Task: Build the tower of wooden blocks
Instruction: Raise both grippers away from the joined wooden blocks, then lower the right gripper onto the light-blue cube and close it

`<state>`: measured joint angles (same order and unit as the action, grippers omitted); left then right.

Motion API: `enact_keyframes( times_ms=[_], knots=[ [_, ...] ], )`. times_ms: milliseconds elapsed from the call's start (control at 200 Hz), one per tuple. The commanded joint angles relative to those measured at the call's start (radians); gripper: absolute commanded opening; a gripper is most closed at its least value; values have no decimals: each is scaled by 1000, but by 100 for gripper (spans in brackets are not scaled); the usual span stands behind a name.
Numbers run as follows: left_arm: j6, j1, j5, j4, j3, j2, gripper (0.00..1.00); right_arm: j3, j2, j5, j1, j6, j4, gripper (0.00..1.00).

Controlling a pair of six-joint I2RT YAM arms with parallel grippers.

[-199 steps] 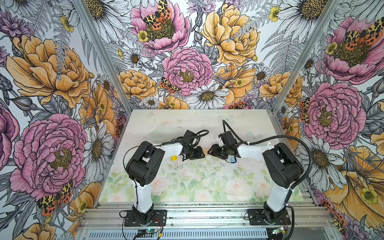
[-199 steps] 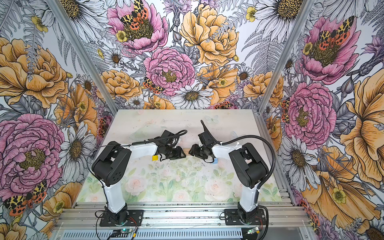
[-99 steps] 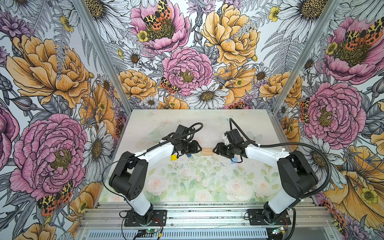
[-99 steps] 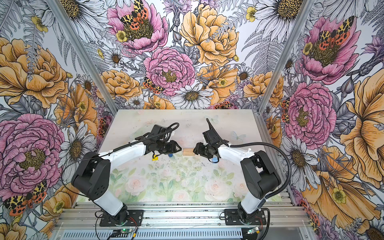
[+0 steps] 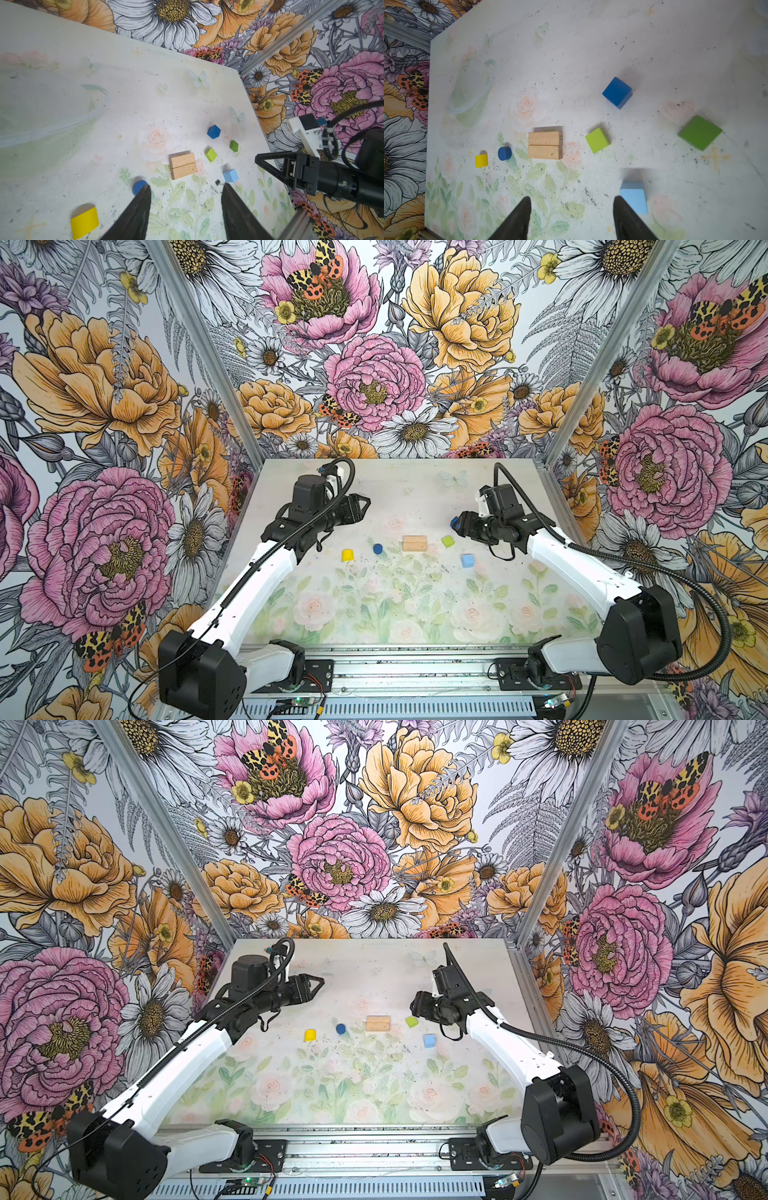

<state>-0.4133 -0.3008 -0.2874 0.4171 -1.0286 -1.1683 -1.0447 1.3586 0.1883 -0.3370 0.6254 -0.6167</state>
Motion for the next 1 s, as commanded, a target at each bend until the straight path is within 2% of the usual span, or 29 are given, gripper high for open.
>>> enact_keyframes(
  times_ms=[0,160,360,590,996],
  knots=[
    [29,28,78,-10,56,69,61,-3,-55,-63,13,-37,-80,66],
    [12,51,100,-81,160,180,68,70,-81,-90,21,-44,-84,66],
    [7,53,184,-141,251,275,70,151,-81,-150,21,-9,-82,67],
    [10,54,204,-144,262,291,71,160,-122,-159,22,-1,-84,67],
    [11,55,211,-147,272,297,71,174,-101,-164,21,11,-84,69]
  ],
)
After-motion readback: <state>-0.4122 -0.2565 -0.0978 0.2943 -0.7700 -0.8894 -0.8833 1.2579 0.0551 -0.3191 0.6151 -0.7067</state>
